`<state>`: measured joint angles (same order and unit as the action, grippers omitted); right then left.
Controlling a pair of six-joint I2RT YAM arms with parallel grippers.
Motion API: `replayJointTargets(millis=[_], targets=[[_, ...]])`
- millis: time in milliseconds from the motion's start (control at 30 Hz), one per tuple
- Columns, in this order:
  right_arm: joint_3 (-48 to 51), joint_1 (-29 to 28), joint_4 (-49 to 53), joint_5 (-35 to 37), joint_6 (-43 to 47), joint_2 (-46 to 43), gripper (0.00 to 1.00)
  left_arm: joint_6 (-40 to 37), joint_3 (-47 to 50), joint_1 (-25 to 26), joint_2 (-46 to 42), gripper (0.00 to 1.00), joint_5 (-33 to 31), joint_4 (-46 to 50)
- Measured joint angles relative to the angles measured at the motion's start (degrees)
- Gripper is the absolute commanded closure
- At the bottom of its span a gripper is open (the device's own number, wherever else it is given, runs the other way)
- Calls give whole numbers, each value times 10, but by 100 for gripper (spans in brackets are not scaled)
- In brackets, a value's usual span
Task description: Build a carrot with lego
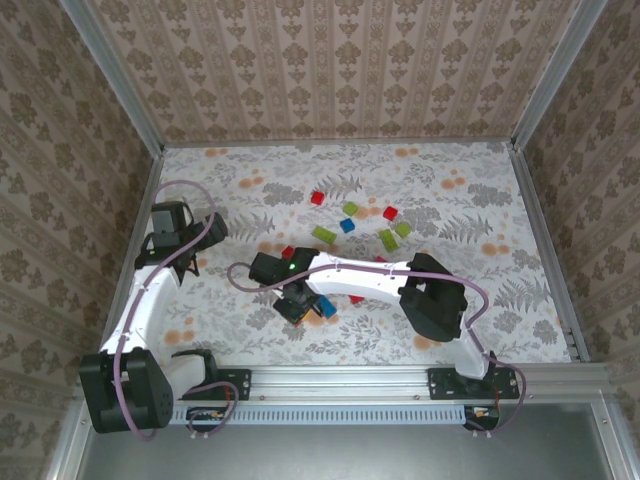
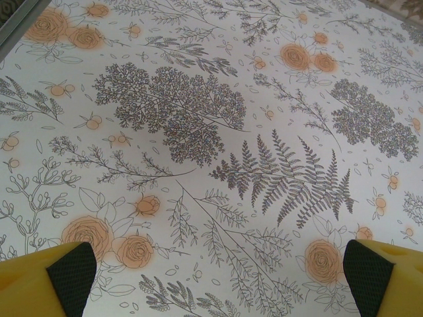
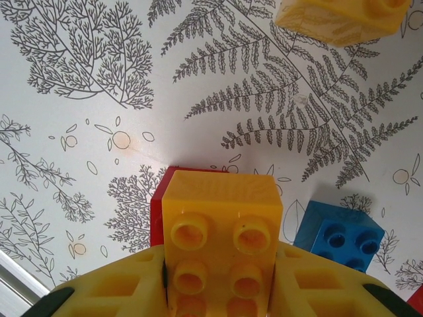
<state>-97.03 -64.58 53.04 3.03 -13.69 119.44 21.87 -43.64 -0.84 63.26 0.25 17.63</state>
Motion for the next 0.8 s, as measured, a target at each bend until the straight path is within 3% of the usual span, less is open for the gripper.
replayJointTargets(millis=[800], targets=[[-7, -2, 5, -4, -23, 4, 65, 0, 0, 0, 0, 0, 0, 0]])
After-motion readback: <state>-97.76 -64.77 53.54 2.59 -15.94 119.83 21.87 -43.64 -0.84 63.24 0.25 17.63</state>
